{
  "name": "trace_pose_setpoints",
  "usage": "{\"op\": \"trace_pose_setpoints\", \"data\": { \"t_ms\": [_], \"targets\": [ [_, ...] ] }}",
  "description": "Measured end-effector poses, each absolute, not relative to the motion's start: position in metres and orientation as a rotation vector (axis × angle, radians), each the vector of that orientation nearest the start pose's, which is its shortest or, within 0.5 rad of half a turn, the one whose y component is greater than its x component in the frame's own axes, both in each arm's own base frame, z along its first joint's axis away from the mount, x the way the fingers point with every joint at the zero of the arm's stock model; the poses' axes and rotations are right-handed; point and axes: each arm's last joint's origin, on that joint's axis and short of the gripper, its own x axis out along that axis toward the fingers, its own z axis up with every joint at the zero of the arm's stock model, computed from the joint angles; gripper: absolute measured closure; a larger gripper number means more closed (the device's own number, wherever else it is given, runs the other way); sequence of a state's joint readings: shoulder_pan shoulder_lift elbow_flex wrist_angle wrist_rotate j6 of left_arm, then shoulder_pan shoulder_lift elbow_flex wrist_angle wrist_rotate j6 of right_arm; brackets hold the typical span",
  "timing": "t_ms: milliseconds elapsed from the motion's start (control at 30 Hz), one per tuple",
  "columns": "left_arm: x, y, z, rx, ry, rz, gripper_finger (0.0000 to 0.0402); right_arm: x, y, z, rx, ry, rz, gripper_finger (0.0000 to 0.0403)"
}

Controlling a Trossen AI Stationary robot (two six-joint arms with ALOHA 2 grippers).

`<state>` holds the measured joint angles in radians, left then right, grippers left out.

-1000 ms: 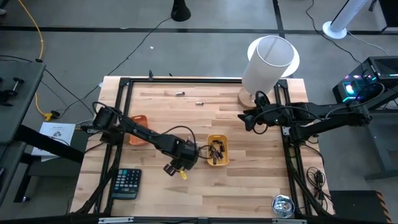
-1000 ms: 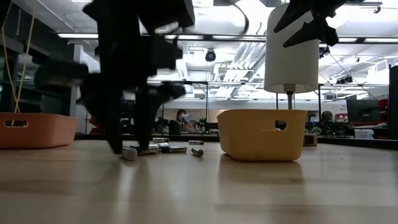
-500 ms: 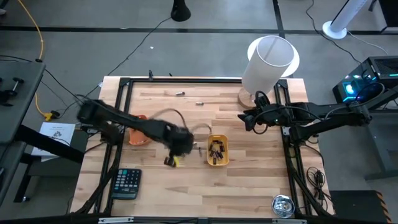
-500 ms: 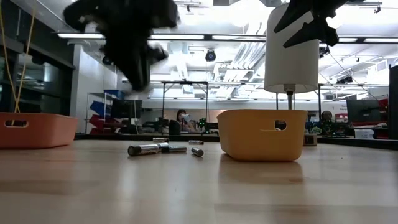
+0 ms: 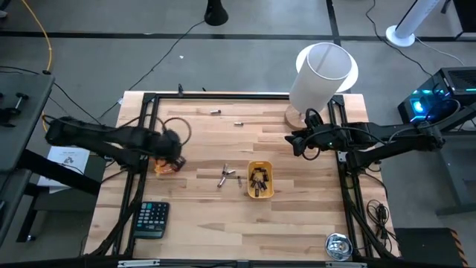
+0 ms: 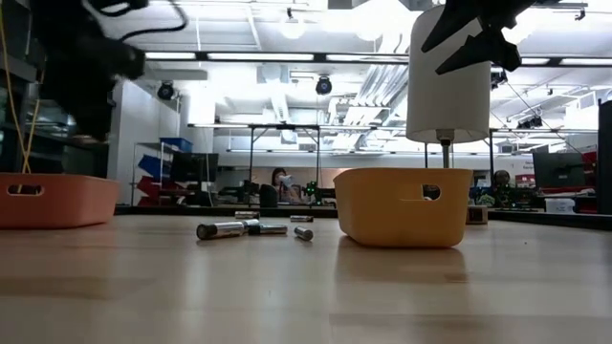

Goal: Sort batteries
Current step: Put the silver battery into the orange bin

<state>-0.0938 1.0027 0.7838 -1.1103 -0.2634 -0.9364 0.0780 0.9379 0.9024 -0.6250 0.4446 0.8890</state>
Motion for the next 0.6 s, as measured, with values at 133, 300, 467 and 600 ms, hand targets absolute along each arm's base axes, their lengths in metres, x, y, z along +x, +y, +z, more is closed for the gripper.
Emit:
{"op": "trace_pose_setpoints", "data": {
  "t_ms": [133,300,467,600],
  "targets": [
    [0.135,-0.006,0.233,-0.688,1.157,0.801,0.0362,0.185,0.002,0.31,0.672,0.428,-0.618,0.0194],
    [0.125,-0.003,0.227,-0.717,1.274,0.86,0.0297,0.185,0.002,0.31,0.671,0.427,-0.619,0.0194],
    [0.129,0.001,0.231,-0.732,1.257,0.831,0.0237,0.185,0.002,0.31,0.671,0.427,-0.62,0.0194],
    [0.149,0.006,0.24,-0.77,1.12,0.698,0.021,0.185,0.002,0.31,0.68,0.424,-0.622,0.0194]
  ]
}}
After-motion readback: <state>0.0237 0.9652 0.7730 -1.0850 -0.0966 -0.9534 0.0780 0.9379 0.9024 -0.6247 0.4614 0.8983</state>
